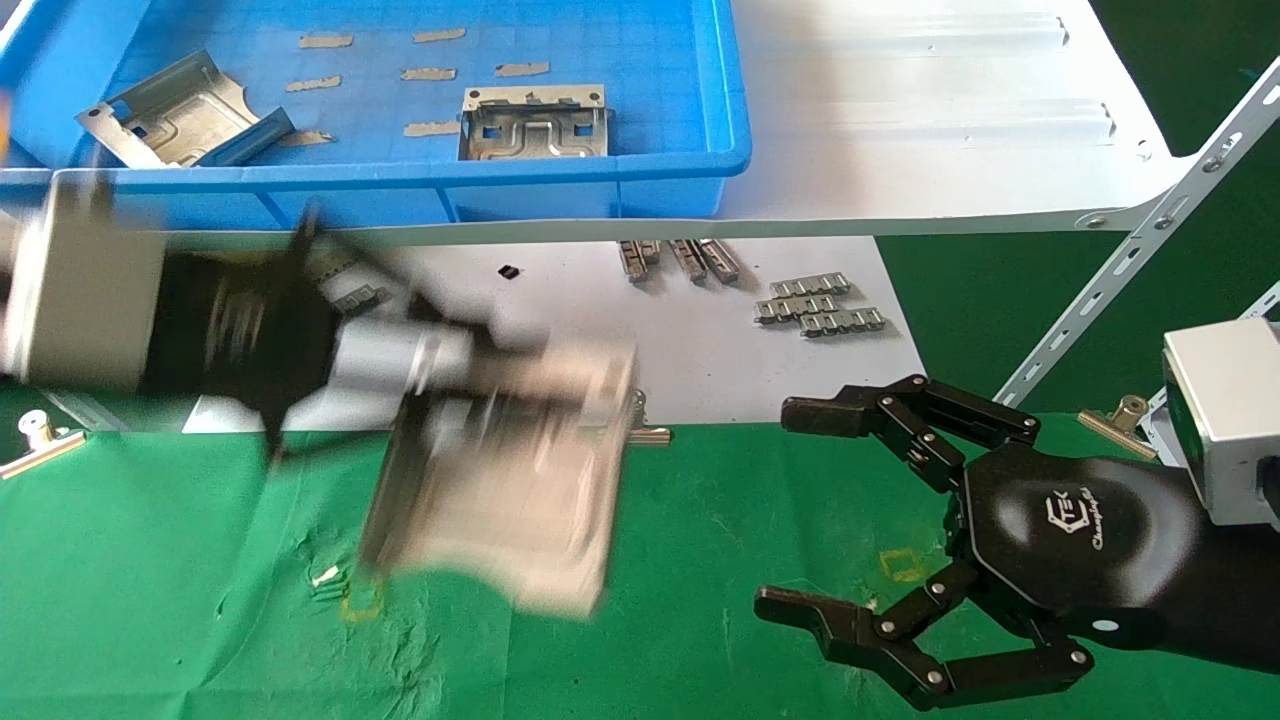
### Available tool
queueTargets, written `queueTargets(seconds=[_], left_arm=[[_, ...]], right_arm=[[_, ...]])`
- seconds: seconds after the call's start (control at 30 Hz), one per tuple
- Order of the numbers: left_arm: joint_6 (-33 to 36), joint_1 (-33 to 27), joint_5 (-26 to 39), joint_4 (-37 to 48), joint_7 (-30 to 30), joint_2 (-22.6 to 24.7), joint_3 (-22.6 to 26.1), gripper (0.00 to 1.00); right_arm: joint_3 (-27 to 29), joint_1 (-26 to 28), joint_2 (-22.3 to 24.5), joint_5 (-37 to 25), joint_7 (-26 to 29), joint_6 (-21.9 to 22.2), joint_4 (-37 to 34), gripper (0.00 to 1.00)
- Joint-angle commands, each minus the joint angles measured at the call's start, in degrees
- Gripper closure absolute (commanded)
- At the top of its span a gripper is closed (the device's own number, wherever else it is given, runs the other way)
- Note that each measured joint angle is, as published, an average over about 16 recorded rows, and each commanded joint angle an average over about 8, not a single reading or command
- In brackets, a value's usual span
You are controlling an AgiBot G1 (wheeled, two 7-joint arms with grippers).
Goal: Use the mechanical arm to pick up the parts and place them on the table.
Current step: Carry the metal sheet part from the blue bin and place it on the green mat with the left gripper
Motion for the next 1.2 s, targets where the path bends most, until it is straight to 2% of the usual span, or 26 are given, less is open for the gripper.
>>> queueTargets(seconds=[0.03, 0.27, 0.57, 0.6, 0.8, 0.83, 0.87, 1.2], left_arm=[[-0.3, 2.2, -2.2, -5.1, 1.2, -3.8, 3.5, 1.0], [-3.1, 6.2, 4.5, 8.3, 11.5, -3.5, 9.0, 1.0], [-4.6, 10.4, 4.8, 21.6, 27.2, -0.5, 8.9, 0.99], [-4.5, 10.6, 4.4, 22.7, 28.9, -0.2, 8.6, 0.93], [-4.2, 10.5, 4.1, 28.3, 35.2, 1.3, 8.3, 0.18], [-4.1, 10.4, 4.3, 29.1, 35.7, 1.5, 8.4, 0.07], [-4.1, 10.3, 4.5, 29.9, 36.2, 1.7, 8.5, 0.0], [-2.6, 9.3, 3.8, 35.4, 39.2, 2.8, 8.1, 0.0]], right_arm=[[0.0, 0.0, 0.0, 0.0, 0.0, 0.0, 0.0, 0.0], [0.0, 0.0, 0.0, 0.0, 0.0, 0.0, 0.0, 0.0], [0.0, 0.0, 0.0, 0.0, 0.0, 0.0, 0.0, 0.0], [0.0, 0.0, 0.0, 0.0, 0.0, 0.0, 0.0, 0.0], [0.0, 0.0, 0.0, 0.0, 0.0, 0.0, 0.0, 0.0], [0.0, 0.0, 0.0, 0.0, 0.0, 0.0, 0.0, 0.0], [0.0, 0.0, 0.0, 0.0, 0.0, 0.0, 0.0, 0.0], [0.0, 0.0, 0.0, 0.0, 0.0, 0.0, 0.0, 0.0]])
